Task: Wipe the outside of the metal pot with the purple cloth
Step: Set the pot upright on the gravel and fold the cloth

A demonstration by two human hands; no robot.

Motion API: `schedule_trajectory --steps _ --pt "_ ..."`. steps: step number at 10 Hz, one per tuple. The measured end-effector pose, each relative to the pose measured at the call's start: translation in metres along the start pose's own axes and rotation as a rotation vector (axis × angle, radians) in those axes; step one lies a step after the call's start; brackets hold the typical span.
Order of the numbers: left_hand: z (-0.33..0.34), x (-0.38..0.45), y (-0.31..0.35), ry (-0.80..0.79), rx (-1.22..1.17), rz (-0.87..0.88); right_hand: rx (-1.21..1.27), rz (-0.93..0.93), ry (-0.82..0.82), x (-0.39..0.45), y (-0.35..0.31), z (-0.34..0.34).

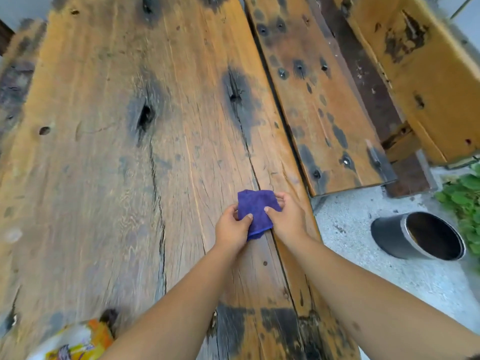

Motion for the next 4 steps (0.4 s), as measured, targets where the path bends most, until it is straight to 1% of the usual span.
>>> schedule_trajectory --steps 1,2,3,4 --pt "0.004 0.006 0.002 0.019 0.068 0.100 -0.109 -0.027 0.009 0.014 -0.001 0.005" --pt "0.001 0.008 0.007 0.082 0.237 0.213 -0.365 -0.084 0.004 0.022 -0.009 0.009" --pt "-0.007 0.005 0.007 0.149 0.491 0.218 -0.565 -0.126 0.005 0.023 -0.013 0.008" --pt "-0.001 0.004 0.014 0.073 0.795 0.241 -0.616 -0.134 -0.019 0.017 -0.016 0.001"
Point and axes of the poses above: each hand's wrist, its own x-axis towards the middle knuckle, its own z-axis out of the palm, y = z × x, the point moved 10 cm from there along x, towards the middle knuckle, and after that the axes turned 8 degrees about y, right-handed, at the moved point
